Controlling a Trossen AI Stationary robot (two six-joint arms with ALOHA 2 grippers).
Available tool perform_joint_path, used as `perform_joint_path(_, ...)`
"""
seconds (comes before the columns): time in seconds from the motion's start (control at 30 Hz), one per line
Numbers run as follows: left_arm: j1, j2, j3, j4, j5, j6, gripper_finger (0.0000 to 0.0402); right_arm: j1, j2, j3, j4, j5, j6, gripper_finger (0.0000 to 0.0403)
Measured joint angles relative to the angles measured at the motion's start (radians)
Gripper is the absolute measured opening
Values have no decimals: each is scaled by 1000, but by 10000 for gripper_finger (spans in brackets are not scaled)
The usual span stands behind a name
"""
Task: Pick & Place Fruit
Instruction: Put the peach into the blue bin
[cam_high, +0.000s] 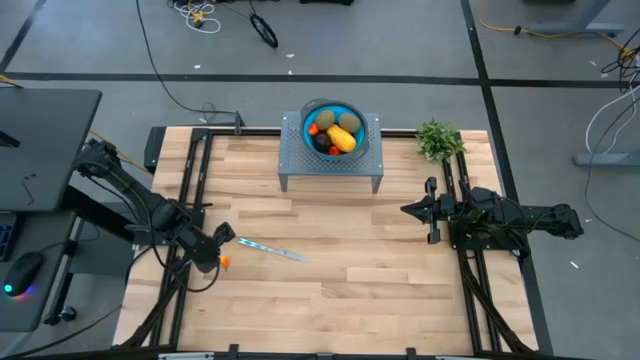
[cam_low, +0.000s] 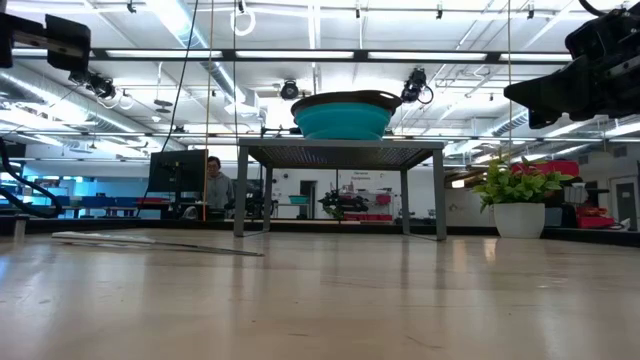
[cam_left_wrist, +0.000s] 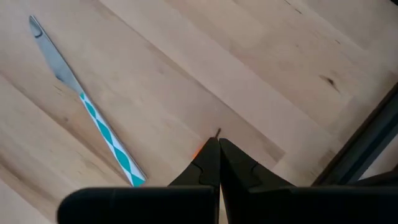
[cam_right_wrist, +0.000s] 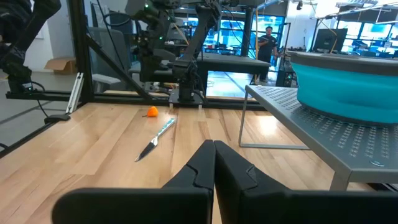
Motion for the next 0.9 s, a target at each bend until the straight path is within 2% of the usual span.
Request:
perform_joint_path(0.73,0,22,-17,15,-36,16,0,0,0,0,0,0,0,7)
perform_joint_path(0.9,0,22,9,-23,-36,17,1,0,0,0,0,0,0,7)
